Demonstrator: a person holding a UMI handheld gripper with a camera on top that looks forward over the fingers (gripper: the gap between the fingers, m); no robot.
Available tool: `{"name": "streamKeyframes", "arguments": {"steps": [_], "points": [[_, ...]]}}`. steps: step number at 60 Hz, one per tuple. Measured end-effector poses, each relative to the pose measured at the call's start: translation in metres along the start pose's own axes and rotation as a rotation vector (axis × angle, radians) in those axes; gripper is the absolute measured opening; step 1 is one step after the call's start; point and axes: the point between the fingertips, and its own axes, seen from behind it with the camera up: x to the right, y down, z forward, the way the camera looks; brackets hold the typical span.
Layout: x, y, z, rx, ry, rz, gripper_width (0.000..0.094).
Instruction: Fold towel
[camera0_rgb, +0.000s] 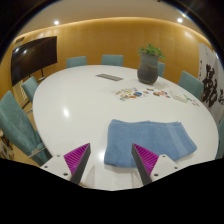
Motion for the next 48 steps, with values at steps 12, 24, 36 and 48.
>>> {"name": "streamKeyframes", "arguments": {"steps": [12,24,36,48], "points": [[0.004,0.008,0.07,-0.06,0.08,-0.035,0.0696],[0.023,-0.002,0.08,-0.039,0.168,-0.18,0.008],[-0.034,-0.032,0.056,-0.042,-0.047,-0.041,0.0064],[-0.033,-0.139,-0.01,0.092,-0.253,0.194,0.0065]]}}
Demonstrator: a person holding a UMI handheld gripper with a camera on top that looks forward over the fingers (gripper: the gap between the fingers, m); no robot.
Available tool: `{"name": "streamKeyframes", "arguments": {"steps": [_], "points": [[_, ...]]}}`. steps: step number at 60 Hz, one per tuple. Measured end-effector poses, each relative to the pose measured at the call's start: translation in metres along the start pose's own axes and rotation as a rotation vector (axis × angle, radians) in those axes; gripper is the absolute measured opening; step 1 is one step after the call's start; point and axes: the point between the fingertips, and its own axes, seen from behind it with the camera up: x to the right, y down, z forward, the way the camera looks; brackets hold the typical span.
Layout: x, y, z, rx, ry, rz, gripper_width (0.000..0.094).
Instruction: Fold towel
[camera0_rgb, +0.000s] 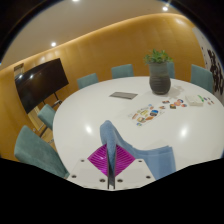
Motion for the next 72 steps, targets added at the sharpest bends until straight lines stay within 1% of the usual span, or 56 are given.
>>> {"name": "streamKeyframes", "arguments": {"steps": [4,8,14,15,18,20,22,23,24,26,29,41,58,72], "points": [[0.031,-0.011,-0.006,0.002,0.035,0.054,0.007],[0.073,-0.002,-0.004,-0.023,0.097,0.06,0.009],[0.136,0.033,0.002,-0.099,0.224,0.025,0.021],[0.145,0.038,0.002,-0.108,0.243,0.019,0.0243],[0.173,0.055,0.002,-0.137,0.284,-0.002,0.046],[0.183,0.062,-0.002,-0.156,0.302,-0.013,0.0625],[0.19,0.065,-0.009,-0.163,0.321,-0.023,0.0837],[0.193,0.065,-0.013,-0.162,0.334,-0.026,0.0879],[0.197,0.064,-0.017,-0.159,0.349,-0.03,0.0877],[0.197,0.06,-0.025,-0.151,0.362,-0.04,0.0842],[0.197,0.053,-0.041,-0.142,0.382,-0.059,0.0862],[0.158,0.037,-0.111,-0.1,0.428,-0.072,0.0857],[0.101,0.05,-0.207,-0.073,0.505,-0.079,0.0869],[0.084,0.059,-0.24,-0.053,0.525,-0.074,0.0864]]}}
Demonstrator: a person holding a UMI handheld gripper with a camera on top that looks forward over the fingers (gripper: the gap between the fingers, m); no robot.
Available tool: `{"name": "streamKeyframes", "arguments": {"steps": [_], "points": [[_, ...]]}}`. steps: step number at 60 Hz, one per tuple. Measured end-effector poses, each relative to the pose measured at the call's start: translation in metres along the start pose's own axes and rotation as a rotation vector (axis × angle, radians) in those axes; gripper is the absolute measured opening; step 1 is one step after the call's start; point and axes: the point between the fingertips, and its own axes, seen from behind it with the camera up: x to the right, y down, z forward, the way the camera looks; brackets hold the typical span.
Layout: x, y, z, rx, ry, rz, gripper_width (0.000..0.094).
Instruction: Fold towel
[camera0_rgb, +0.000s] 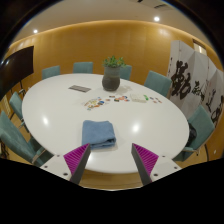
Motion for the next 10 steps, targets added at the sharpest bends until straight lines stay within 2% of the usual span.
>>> {"name": "streamKeyframes", "arguments": {"steps": [10], "points": [[-0.0052,-0.0018,-0.008,0.007,-0.026,-0.001,0.0868]]}}
